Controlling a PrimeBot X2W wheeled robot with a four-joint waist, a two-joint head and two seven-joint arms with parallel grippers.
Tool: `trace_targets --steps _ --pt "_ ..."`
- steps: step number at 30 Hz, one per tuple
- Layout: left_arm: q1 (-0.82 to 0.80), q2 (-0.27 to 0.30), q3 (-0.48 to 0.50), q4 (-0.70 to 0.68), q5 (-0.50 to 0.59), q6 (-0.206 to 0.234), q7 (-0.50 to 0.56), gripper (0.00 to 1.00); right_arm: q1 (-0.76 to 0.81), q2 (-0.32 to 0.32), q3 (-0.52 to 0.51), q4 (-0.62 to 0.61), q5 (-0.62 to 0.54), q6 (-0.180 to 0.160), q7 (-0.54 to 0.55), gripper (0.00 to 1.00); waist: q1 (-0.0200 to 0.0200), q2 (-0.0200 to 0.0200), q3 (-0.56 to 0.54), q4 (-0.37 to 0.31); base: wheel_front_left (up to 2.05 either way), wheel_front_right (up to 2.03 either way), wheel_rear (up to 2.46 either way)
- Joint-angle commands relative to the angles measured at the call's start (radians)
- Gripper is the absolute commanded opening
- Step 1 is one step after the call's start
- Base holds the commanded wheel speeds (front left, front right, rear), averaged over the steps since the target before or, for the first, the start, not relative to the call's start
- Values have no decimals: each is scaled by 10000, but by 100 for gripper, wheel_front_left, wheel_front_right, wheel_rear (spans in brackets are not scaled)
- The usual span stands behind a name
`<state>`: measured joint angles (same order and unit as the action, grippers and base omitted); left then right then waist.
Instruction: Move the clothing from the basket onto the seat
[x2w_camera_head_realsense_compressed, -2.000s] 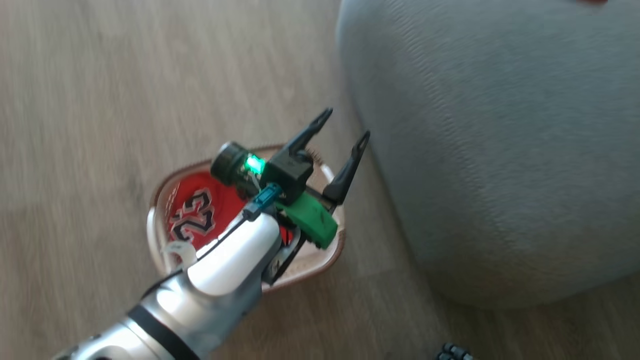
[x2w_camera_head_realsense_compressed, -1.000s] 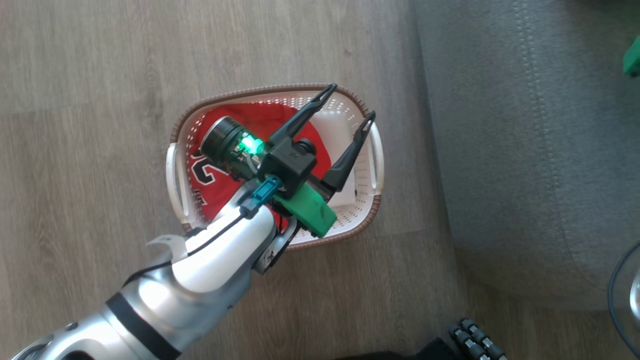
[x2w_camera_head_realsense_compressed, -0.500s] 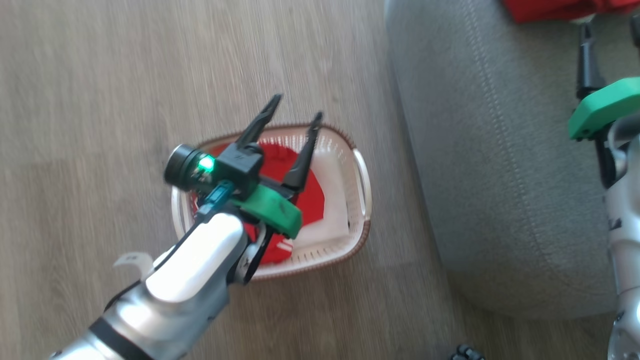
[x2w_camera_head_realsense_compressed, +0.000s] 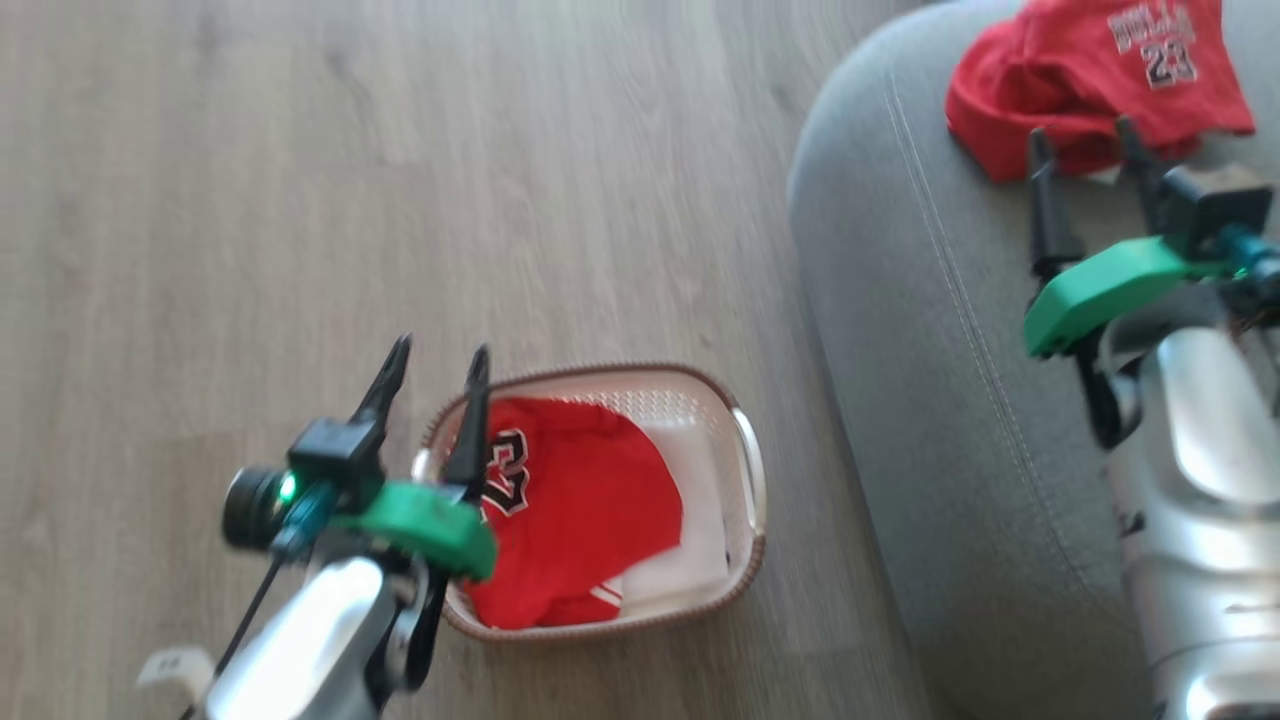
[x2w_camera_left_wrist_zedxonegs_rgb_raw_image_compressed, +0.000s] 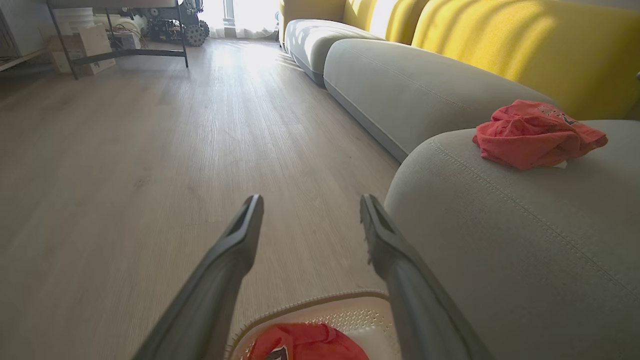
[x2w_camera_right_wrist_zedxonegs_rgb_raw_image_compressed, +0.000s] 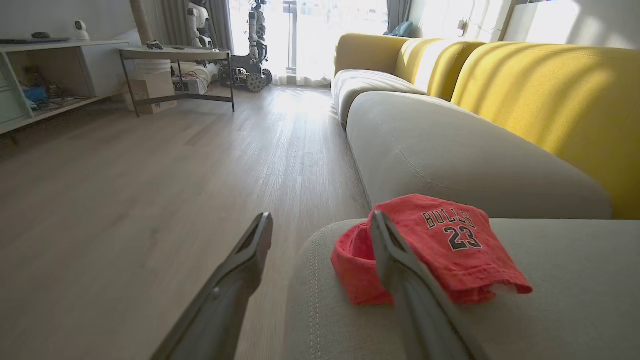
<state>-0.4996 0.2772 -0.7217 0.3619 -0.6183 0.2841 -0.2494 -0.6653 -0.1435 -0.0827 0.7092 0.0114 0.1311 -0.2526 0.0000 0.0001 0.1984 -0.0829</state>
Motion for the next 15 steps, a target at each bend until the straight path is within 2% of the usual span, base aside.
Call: trace_targets --steps 1,8,15 --pt "83 379 500 -365 100 68 -121 100 59 187 240 -447 104 -4 -91 100 0 -1 -480 361 0 0 0" --pt "1704 689 1567 -874 218 252 -122 100 1142 731 696 -1252 242 -4 -91 100 0 -1 -1262 782 0 0 0" --pt "3302 762 2571 -1488 373 425 -123 100 2688 922 1053 -2268 658 -4 -91 100 0 -1 -1897 1022 0 0 0"
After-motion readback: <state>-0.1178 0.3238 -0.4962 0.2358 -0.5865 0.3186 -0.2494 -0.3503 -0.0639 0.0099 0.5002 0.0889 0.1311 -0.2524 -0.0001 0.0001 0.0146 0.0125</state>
